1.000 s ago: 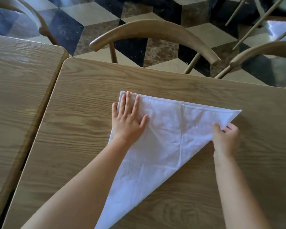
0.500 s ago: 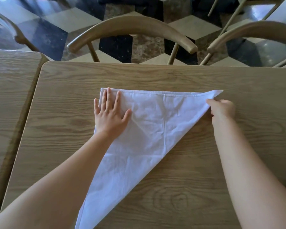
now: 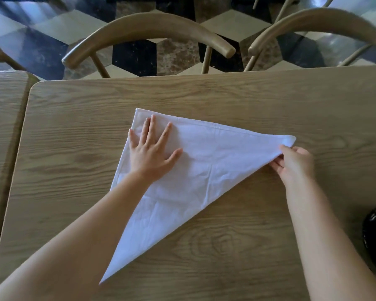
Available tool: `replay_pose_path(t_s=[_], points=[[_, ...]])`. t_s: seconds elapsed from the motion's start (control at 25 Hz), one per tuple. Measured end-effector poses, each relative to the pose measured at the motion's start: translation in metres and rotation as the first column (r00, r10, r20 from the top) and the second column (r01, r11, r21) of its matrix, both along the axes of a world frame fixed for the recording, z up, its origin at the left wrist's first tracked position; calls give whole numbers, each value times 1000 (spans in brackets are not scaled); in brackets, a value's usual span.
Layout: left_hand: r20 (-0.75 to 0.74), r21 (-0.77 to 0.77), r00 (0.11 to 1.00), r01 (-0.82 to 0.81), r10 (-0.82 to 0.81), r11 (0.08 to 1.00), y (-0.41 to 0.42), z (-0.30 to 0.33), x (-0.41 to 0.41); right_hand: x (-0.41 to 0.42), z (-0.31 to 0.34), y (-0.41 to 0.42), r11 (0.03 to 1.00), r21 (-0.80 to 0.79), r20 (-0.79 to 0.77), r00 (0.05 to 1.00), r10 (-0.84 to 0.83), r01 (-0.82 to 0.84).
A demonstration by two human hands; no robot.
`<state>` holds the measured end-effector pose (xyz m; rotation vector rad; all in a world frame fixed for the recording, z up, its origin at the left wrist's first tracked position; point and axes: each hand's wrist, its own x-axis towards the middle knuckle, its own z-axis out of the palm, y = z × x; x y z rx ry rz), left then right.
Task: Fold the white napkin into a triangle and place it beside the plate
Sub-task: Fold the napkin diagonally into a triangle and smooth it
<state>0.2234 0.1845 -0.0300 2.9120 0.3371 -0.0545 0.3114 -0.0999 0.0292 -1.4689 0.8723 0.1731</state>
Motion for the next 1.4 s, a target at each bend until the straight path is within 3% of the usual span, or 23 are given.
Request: replay_pose_path(t_s=[0.16,0.36,0.76,0.84,0.88,0.92,0.96,1.0,1.04,1.08,1.16,1.24,1.4], points=[[11,59,972,233,-234,971,-15,2,-16,-82,-4,-35,989,19,-5,990,-144,144],[14,54,937,348,-349,936,-56,0,-47,-160,3,-78,972,-8,-16,972,-233,233],[-14,34,943,333,-333,942,-100,7,-90,-198,-5,-123,988,-70,-91,985,-146,140],[-23,-21,972,233,-233,972,-114,8,-96,-204,-7,-127,972,-193,-69,986,-153,137],[-19,-46,987,160,-161,986,-128,8,-104,-211,-7,-125,922,-369,-13,991,-131,117],[-14,-63,996,82,-83,995,-144,8,-114,-217,-6,-118,812,-580,79,997,-22,64],[-12,-75,1000,12,-13,997,-161,8,-123,-222,-7,-105,657,-754,163,966,199,-8],[-9,-85,999,-42,42,995,-176,7,-130,-225,-11,-88,477,-872,149,868,474,-110],[-1,-88,997,-77,77,993,-188,6,-137,-226,-18,-69,290,-927,37,714,699,-236],[12,-81,995,-96,97,992,-195,5,-141,-223,-24,-49,142,-929,-85,570,817,-342],[17,-86,993,-111,113,990,-196,3,-144,-216,-39,-31,-33,-899,-226,399,889,-437],[-4,-92,994,-112,112,989,-192,3,-143,-208,-50,-52,-178,-874,-345,320,882,-452],[-41,-46,996,-80,78,996,-194,4,-145,-186,-59,-145,-245,-862,-425,370,826,-445]])
